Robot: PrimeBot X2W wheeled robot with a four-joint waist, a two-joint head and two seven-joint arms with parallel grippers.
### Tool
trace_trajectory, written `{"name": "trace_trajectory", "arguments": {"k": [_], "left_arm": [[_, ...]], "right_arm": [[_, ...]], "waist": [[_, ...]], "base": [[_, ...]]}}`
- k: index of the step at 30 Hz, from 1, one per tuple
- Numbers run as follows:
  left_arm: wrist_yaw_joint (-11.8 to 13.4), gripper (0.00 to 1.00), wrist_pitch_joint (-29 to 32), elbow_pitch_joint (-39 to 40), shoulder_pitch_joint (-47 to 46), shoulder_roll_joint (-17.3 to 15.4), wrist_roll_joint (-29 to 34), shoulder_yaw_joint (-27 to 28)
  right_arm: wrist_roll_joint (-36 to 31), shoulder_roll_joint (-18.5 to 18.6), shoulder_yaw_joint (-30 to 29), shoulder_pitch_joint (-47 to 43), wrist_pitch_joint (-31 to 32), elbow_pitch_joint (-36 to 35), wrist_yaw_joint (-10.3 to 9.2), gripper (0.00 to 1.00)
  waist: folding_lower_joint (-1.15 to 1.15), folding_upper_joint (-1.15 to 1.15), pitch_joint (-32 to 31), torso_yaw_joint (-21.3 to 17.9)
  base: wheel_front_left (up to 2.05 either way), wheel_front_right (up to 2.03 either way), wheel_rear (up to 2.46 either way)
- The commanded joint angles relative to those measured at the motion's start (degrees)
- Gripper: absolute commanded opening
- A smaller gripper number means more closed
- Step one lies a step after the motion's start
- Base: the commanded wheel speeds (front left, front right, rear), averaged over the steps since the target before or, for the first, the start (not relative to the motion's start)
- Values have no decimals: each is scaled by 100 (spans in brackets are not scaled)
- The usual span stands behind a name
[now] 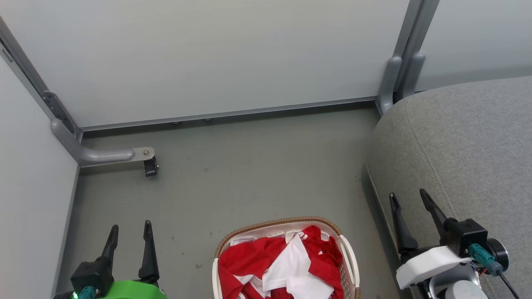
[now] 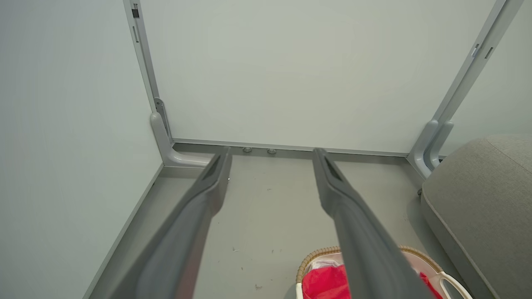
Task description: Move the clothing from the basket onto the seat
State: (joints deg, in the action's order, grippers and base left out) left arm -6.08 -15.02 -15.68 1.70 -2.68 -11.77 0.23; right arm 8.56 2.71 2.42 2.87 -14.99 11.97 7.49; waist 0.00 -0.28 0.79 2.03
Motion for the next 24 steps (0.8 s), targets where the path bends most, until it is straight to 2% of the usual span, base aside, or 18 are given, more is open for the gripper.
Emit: {"name": "trace_trajectory", "arguments": {"k": [1, 17, 24], "left_arm": [[-22, 100, -24, 10, 71, -38, 38, 18], [1, 100, -23, 148, -96, -37, 44, -44], [-80, 100, -23, 17, -583, -34, 240, -594]], "right_arm": [[15, 32, -14, -59, -30, -4, 0, 100], [-36, 33, -128, 4, -29, -190, 0, 100], [-103, 32, -412, 235, -29, -411, 0, 100]], "waist": [[0, 28, 4, 1], [0, 28, 268, -3], [0, 28, 812, -9]], "base": [[0, 0, 0], [0, 0, 0], [0, 0, 0]]}}
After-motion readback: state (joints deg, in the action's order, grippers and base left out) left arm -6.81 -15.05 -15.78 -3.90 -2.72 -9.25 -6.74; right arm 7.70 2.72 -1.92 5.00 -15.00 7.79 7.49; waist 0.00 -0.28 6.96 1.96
